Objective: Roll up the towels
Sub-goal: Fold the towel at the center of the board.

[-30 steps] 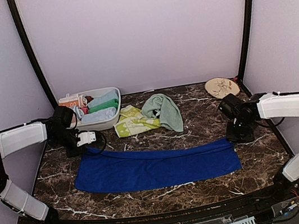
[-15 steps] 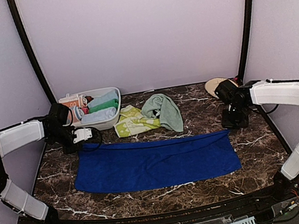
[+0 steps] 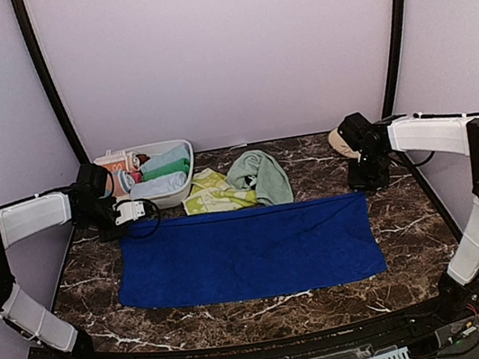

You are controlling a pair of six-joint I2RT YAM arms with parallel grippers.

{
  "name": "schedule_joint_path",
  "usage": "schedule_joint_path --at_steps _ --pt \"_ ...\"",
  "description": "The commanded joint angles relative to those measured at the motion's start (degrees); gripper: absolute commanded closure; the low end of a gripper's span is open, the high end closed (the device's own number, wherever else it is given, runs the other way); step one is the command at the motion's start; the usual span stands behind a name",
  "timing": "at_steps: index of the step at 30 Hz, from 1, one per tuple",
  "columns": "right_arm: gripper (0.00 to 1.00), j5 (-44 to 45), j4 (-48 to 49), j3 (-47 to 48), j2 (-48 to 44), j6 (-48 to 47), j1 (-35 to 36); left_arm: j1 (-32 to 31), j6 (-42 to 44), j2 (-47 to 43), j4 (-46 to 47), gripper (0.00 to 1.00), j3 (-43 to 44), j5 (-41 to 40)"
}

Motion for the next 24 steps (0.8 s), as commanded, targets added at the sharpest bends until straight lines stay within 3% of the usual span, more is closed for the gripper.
schedule_joint_path --at_steps 1,11,24 --pt "1.0 1.4 0.0 3.1 2.4 -2.1 -1.7 1.4 0.7 1.0 2.3 1.0 0.3 -2.7" --pt "1.0 1.1 -0.4 4.9 3.8 -2.6 -2.2 1.6 -0.7 2.6 3.9 1.0 1.3 -2.3" --pt "1.0 -3.9 1.1 -13.8 -12.1 3.2 -0.2 1.9 -1.8 -4.2 -6.8 1.0 -1.3 3.8"
